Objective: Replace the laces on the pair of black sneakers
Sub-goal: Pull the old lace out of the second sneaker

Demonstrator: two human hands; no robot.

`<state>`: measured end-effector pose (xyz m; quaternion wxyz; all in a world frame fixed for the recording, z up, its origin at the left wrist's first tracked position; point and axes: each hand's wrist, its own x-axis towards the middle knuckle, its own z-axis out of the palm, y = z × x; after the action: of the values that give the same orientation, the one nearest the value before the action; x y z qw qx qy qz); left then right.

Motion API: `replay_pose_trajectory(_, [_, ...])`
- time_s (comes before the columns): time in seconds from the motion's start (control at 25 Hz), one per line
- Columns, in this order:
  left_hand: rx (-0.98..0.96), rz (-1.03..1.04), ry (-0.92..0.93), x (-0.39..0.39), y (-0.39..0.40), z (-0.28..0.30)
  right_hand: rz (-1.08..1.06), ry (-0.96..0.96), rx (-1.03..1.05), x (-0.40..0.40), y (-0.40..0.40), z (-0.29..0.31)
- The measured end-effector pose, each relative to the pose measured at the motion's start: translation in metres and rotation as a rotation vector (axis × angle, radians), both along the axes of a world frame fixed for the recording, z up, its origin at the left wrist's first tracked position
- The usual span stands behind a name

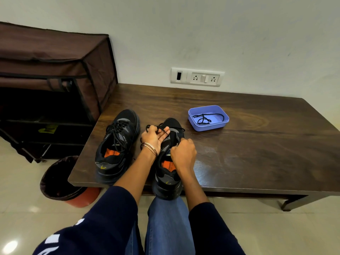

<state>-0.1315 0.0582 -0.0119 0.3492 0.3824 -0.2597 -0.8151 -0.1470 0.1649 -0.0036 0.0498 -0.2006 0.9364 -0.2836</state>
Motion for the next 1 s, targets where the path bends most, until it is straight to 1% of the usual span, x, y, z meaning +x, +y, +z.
replay_pose_trajectory(0.04, [-0.029,-0.022,-0.025,-0.001,0.0,0.002,-0.002,-0.003,-0.002,0.0,0.0,-0.001])
replay_pose_trajectory(0.12, [-0.128,-0.091,-0.171,-0.004,-0.005,0.009,-0.006,-0.019,-0.004,0.001,0.0,-0.002])
replay_pose_trajectory(0.2, [-0.329,-0.209,-0.353,-0.006,-0.016,0.024,-0.001,-0.041,-0.023,-0.003,0.0,-0.005])
replay_pose_trajectory(0.24, [-0.424,-0.276,-0.415,-0.007,-0.024,0.034,0.021,-0.08,-0.036,-0.007,0.001,-0.005])
replay_pose_trajectory(0.32, [-0.572,-0.366,-0.493,-0.012,-0.036,0.06,0.112,-0.263,-0.079,-0.022,0.001,-0.005])
replay_pose_trajectory(0.36, [-0.601,-0.395,-0.488,-0.015,-0.041,0.074,0.157,-0.398,-0.115,-0.029,0.002,-0.002])
replay_pose_trajectory(0.4, [-0.589,-0.414,-0.448,-0.02,-0.045,0.088,0.196,-0.519,-0.159,-0.035,0.004,0.004])
replay_pose_trajectory(0.44, [-0.559,-0.423,-0.397,-0.026,-0.048,0.101,0.213,-0.587,-0.208,-0.042,0.005,0.012])
replay_pose_trajectory(0.48, [-0.556,-0.409,-0.356,-0.032,-0.051,0.114,0.22,-0.611,-0.257,-0.049,0.004,0.021])
replay_pose_trajectory(0.52, [-0.604,-0.388,-0.329,-0.037,-0.055,0.125,0.219,-0.601,-0.309,-0.056,0.001,0.031])
replay_pose_trajectory(0.6, [-0.778,-0.337,-0.289,-0.044,-0.06,0.145,0.191,-0.52,-0.363,-0.069,-0.01,0.05])
replay_pose_trajectory(0.68, [-0.852,-0.304,-0.154,-0.041,-0.06,0.167,0.179,-0.464,-0.403,-0.08,-0.027,0.06])
replay_pose_trajectory(0.76, [-0.829,-0.343,-0.016,-0.035,-0.06,0.187,0.2,-0.445,-0.464,-0.086,-0.045,0.069])
replay_pose_trajectory(0.84, [-0.75,-0.436,0.103,-0.024,-0.054,0.205,0.289,-0.371,-0.436,-0.083,-0.064,0.078])
replay_pose_trajectory(0.92, [-0.677,-0.458,0.177,-0.01,-0.05,0.215,0.368,-0.259,-0.383,-0.072,-0.083,0.089])
replay_pose_trajectory(1.0, [-0.607,-0.439,0.205,0.009,-0.05,0.222,0.383,-0.171,-0.411,-0.054,-0.099,0.094])
